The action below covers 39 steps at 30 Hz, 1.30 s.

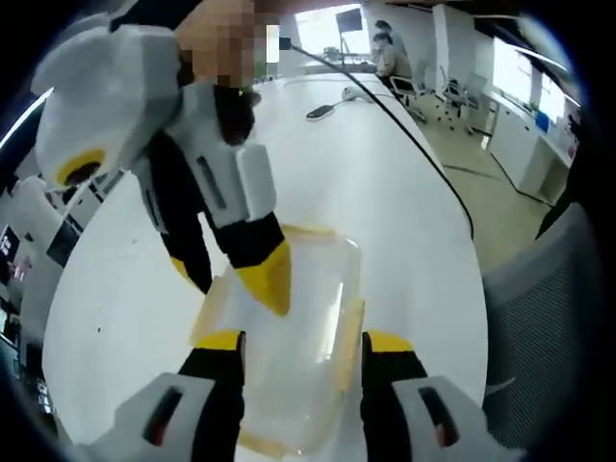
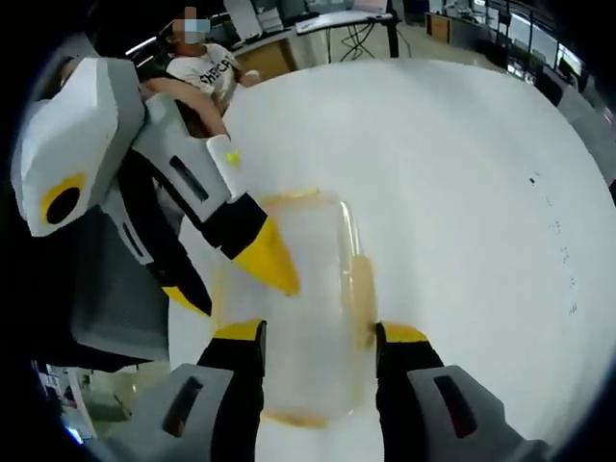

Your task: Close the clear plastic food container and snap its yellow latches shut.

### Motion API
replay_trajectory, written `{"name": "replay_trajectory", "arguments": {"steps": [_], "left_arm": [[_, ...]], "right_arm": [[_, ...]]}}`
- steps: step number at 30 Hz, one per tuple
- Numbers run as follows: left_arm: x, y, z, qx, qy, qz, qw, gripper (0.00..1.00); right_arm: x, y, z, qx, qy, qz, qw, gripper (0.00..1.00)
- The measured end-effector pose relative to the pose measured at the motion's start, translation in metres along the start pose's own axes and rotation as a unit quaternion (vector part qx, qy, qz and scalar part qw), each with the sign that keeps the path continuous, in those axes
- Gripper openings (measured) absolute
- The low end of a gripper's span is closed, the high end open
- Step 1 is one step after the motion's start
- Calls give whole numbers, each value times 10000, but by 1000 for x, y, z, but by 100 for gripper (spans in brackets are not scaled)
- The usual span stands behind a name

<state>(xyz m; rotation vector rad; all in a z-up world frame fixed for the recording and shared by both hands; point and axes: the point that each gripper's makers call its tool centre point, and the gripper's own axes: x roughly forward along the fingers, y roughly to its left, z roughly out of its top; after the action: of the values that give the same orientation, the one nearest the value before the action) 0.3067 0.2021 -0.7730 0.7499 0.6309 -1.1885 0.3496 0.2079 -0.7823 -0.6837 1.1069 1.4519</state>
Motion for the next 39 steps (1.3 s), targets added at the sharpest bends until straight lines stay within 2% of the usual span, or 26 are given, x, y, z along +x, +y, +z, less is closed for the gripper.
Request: {"name": "replay_trajectory", "arguments": {"steps": [7,9,10,15,18,21,29,30,31,39], "left_arm": [[2,0,-2,173,35,37,9998,43],[2,0,-2,143,36,35,9999,43],[2,0,-2,130,35,32,9999,43],[4,-2,-3,288,105,111,9995,43],[4,-1,-3,302,145,151,9993,43],[4,-1,-4,308,168,153,9993,42],[5,0,-4,299,238,182,9991,39],[7,5,1,472,208,389,9979,39],[7,-1,-1,402,260,232,9986,39],[5,0,-2,312,227,214,9990,39]], "right_arm": [[3,2,4,-527,579,47,9969,43],[4,4,4,-464,779,40,9959,42],[5,2,4,-594,862,32,9945,42],[5,3,3,-667,973,122,9929,40],[6,4,4,-909,1145,29,9893,40],[7,5,4,-957,1251,-5,9875,39],[7,5,3,-794,1422,67,9866,36],[4,10,-6,-643,1679,163,9836,35],[7,6,-1,-814,1610,94,9835,35],[7,6,0,-773,1656,88,9831,37]]}}
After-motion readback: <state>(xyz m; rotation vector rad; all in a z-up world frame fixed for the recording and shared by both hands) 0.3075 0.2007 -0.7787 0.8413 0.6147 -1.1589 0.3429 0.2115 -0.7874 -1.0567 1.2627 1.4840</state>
